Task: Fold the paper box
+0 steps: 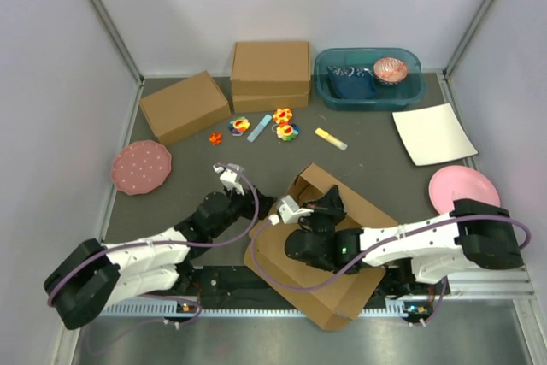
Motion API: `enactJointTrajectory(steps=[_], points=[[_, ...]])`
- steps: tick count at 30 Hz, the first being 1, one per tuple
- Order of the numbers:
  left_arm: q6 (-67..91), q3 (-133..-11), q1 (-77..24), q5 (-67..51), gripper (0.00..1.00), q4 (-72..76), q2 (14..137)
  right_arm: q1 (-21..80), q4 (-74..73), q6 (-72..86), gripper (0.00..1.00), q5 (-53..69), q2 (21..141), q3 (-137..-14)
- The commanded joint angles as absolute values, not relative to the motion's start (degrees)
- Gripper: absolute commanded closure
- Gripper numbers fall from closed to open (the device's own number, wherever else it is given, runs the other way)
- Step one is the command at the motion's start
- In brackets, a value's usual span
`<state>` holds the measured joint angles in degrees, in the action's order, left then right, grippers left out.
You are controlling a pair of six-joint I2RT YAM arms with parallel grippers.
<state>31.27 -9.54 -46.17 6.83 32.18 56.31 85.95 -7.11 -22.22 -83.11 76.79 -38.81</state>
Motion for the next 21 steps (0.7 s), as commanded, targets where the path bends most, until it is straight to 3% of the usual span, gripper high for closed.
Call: enactJointTrajectory(steps=[1,9,21], points=[[29.8,-11.6,-46.1,1.1,0.29,40.5,57.8,88.3,-10.2,-12.6,1.0,-77.0,81.1,-36.7],[28.1,-8.7,-46.1,-4.6,0.23,49.0,58.3,89.3,-17.1,-2.6,1.0,-77.2,81.9,-37.9],[26.2,-6.8,-46.9,-9.0,0.11,58.2,63.9,89.3,-18.2,-1.1,1.0,-72.6,77.8,-37.4]])
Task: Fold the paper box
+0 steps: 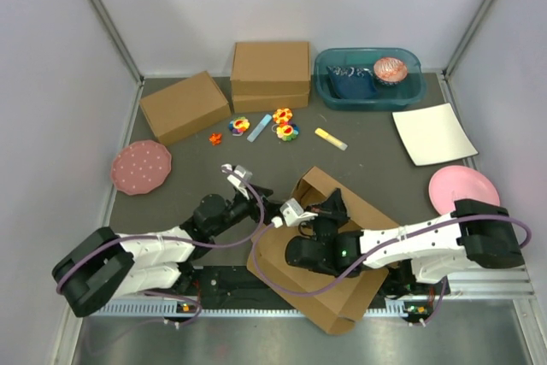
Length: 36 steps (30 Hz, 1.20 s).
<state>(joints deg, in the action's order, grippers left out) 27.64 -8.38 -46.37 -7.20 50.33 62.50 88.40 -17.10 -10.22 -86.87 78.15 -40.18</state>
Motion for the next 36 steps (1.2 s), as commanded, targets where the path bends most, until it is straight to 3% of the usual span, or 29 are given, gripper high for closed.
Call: enactJointTrajectory(steps=[1,4,30,36], points=[[25.9,-6.2,-46.9,-9.1,0.1,59.1,65.1,89.3,-18.3,-0.9,1.0,-72.2,77.3,-37.4],[25.9,-5.3,-47.5,-8.9,0.01,64.1,67.7,89.3,-18.5,-0.4,1.0,-71.3,77.1,-37.3],[22.8,-14.5,-51.0,-1.8,0.02,90.1,92.8,89.3,-20.9,1.9,1.0,-68.6,78.7,-38.0],[20.3,-17.5,-50.9,-1.0,0.02,91.0,93.9,89.3,-21.5,2.5,1.0,-67.7,78.6,-38.3]])
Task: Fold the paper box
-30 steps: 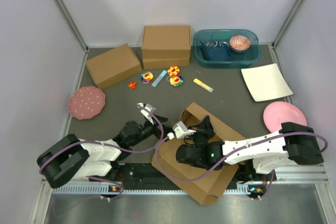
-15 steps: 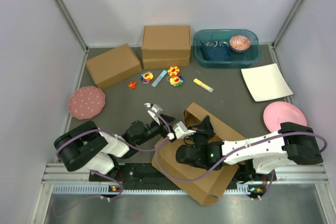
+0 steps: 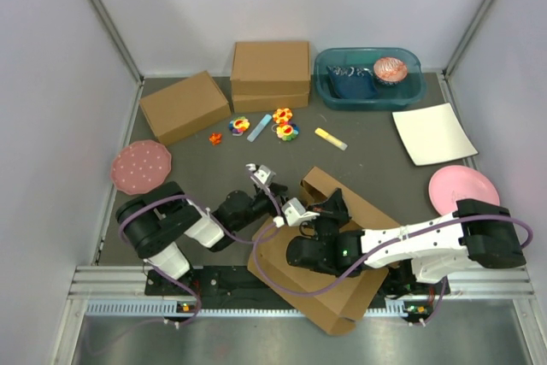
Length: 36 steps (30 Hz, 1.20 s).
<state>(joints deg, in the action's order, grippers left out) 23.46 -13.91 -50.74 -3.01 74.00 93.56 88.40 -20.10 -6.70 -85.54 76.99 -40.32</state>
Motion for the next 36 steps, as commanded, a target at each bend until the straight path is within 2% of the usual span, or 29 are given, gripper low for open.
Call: enactJointTrajectory(steps=[1,21,23,25,26,28,29,31,33,34,35,36], points=[[19.6,-17.8,-51.0,-0.9,0.01,91.0,93.8,89.3,-21.7,2.7,1.0,-67.7,78.7,-38.2],[17.7,-25.1,-50.3,-7.2,0.03,92.3,93.6,89.3,-22.0,3.6,1.0,-66.6,78.5,-38.4],[16.8,-25.9,-50.3,-7.8,0.13,91.3,94.2,89.2,-22.0,3.8,1.0,-66.5,78.6,-38.5],[16.4,-26.9,-50.3,-8.0,0.29,90.7,95.4,89.3,-22.3,4.2,1.0,-66.3,78.5,-38.7],[16.3,-27.1,-50.4,-8.2,0.46,90.7,95.7,89.3,-22.7,4.4,1.0,-66.3,78.5,-38.8],[16.3,-27.1,-50.3,-8.0,0.59,90.7,96.2,89.3,-23.0,4.7,1.0,-66.3,78.5,-39.1],[16.2,-26.9,-50.2,-8.0,0.69,90.8,96.2,89.3,-23.5,4.8,1.0,-66.4,78.5,-39.3],[15.7,-26.4,-50.2,-7.8,0.76,90.7,95.9,89.5,-23.7,4.9,1.0,-66.7,78.5,-39.7],[15.4,-25.8,-50.2,-8.0,0.89,90.4,95.2,89.4,-24.0,4.9,1.0,-66.9,78.3,-40.0],[15.3,-25.6,-50.1,-7.7,0.88,90.0,94.8,89.4,-24.0,5.1,1.0,-66.9,78.1,-40.1],[15.4,-25.3,-50.2,-7.5,0.82,89.6,94.0,89.5,-24.0,5.0,1.0,-66.9,78.0,-40.1],[15.5,-25.0,-50.2,-7.4,0.61,89.5,93.5,89.5,-24.1,5.2,1.0,-67.0,77.9,-40.2]])
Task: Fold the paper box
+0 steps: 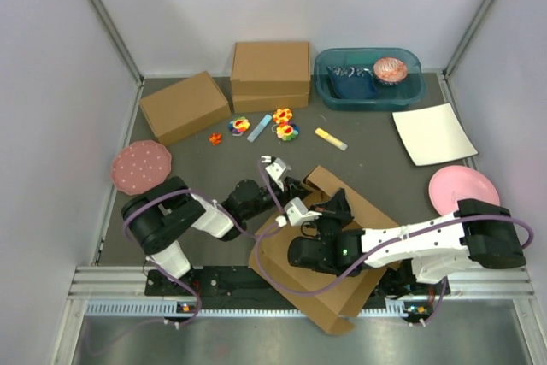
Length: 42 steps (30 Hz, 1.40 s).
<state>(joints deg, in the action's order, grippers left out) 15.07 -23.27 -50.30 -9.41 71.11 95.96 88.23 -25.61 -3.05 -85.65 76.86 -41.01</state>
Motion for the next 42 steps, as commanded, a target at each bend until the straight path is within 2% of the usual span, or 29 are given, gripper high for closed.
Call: enactJointTrajectory(steps=[1,3,7,26,38,42], points=[[15.6,-24.8,-50.0,-7.4,0.54,89.5,93.1,89.4,-24.1,5.3,1.0,-67.0,77.8,-40.2],[15.8,-24.4,-50.1,-7.5,0.36,89.5,92.0,89.4,-24.3,5.3,1.0,-67.1,77.3,-40.1],[16.9,-24.3,-49.9,-7.6,0.27,89.6,90.4,89.4,-24.5,5.5,1.0,-67.0,77.0,-40.3],[17.9,-25.8,-48.8,-15.0,0.25,95.6,89.4,89.5,-26.8,8.3,1.0,-64.4,73.7,-39.9],[19.2,-23.5,-46.7,-16.0,0.16,95.7,84.5,89.4,-27.8,10.4,1.0,-63.5,73.1,-40.3],[20.0,-25.6,-46.4,-17.5,0.17,95.7,86.2,89.4,-28.0,10.5,1.0,-62.8,72.8,-40.3]])
